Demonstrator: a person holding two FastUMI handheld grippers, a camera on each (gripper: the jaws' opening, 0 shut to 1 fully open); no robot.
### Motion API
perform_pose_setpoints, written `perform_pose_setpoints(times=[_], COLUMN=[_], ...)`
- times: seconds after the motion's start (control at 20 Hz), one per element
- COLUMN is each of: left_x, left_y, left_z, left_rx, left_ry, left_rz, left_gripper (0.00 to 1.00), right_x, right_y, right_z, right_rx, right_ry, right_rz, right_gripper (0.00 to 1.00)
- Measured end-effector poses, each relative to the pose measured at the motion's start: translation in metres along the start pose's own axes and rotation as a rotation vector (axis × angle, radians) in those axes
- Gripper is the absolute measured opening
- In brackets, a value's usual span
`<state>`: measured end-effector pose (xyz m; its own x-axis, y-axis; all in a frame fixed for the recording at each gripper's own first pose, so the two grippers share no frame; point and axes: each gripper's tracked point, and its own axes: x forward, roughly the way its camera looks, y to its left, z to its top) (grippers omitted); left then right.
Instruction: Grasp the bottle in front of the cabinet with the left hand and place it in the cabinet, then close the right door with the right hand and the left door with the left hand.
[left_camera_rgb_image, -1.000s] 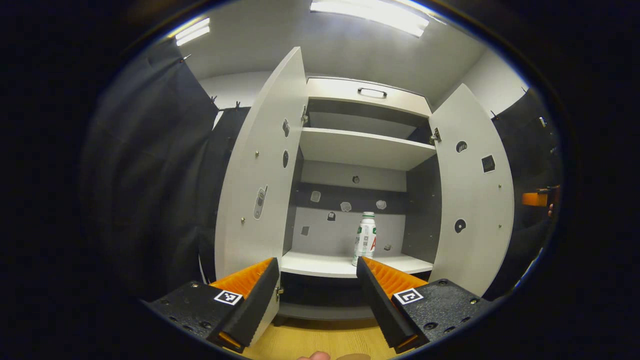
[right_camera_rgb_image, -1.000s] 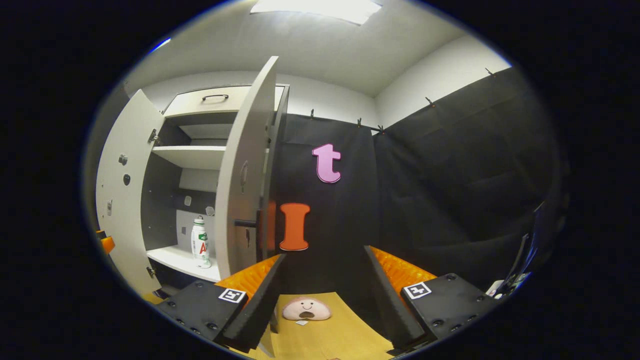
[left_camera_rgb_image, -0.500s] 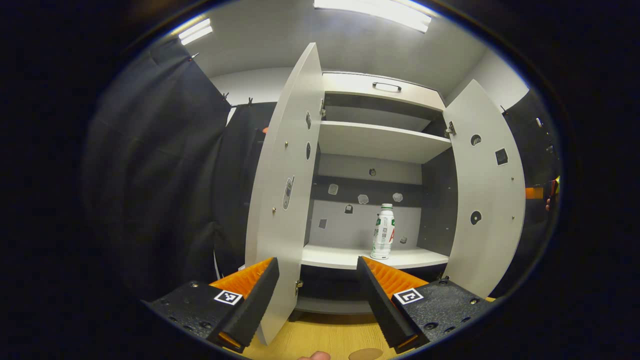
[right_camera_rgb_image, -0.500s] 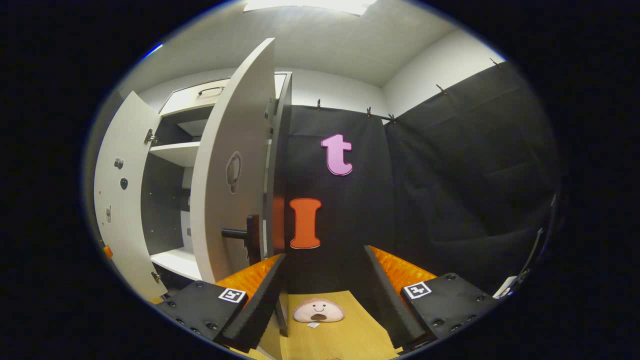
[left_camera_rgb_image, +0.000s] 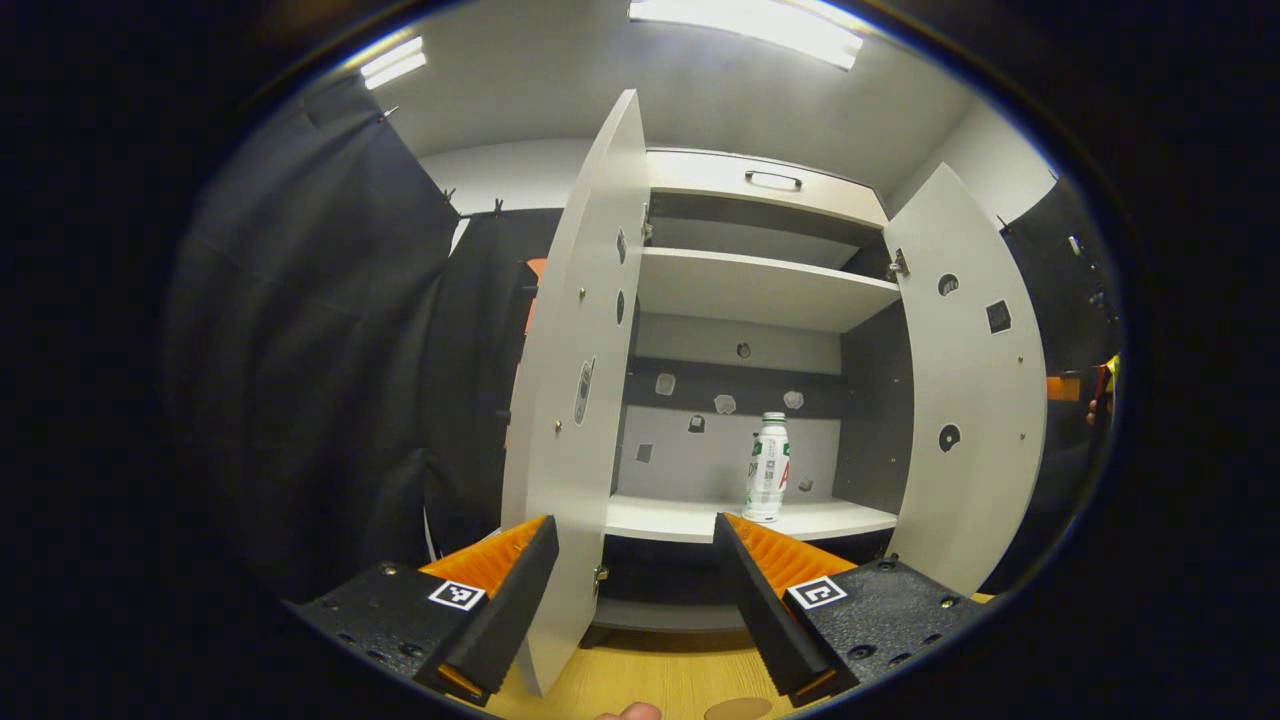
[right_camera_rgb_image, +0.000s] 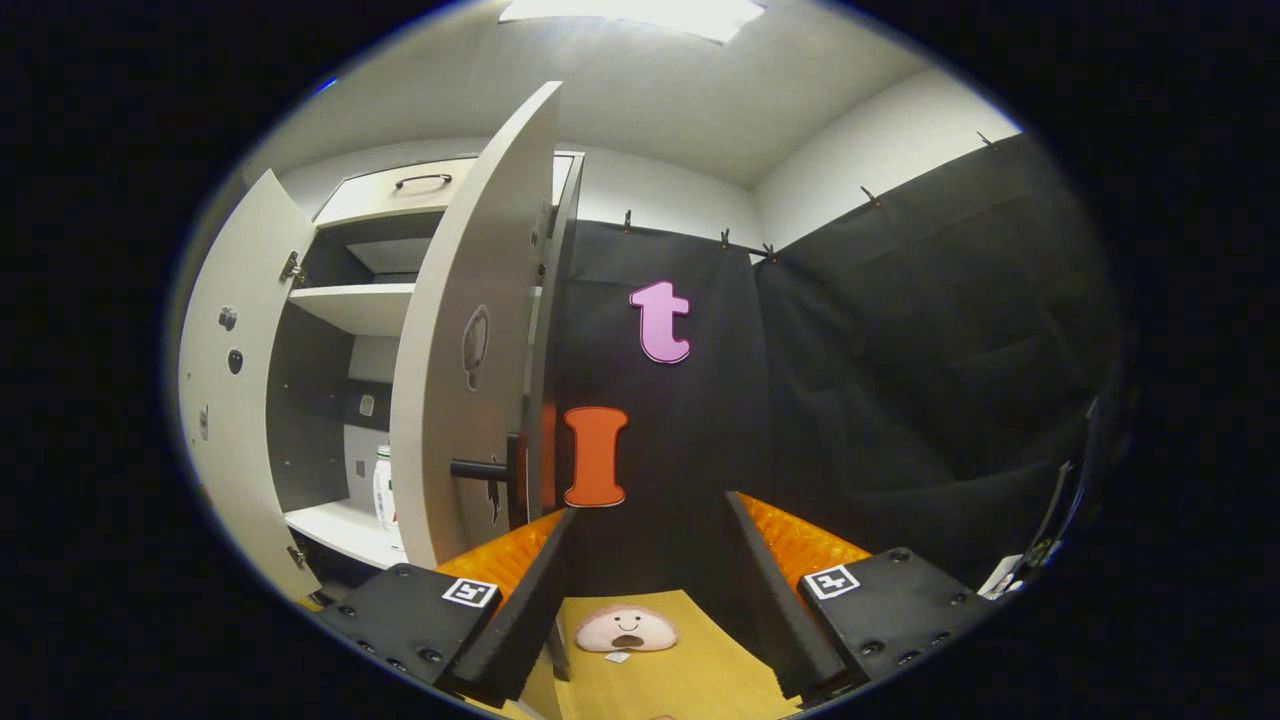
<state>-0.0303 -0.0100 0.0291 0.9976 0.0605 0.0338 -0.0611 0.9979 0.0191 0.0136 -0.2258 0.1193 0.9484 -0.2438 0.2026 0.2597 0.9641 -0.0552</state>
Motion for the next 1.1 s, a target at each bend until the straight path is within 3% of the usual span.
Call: perform_pose_setpoints(times=[0.35,1.1], left_x=[-0.001,-0.010], left_y=[0.005,0.031], left_z=[-0.001,0.005], left_rx=[-0.009,0.001], left_ry=[0.009,0.003], left_rz=[-0.014,0.031], left_gripper=[0.95,0.95], right_x=[-0.011,-0.008], right_y=[0.033,0.135], right_z=[0.001,-0.004], right_rx=[-0.009,0.040], right_ry=[-0.001,0.027], right_rz=[0.039,0.237], right_gripper=[0.94,0.94])
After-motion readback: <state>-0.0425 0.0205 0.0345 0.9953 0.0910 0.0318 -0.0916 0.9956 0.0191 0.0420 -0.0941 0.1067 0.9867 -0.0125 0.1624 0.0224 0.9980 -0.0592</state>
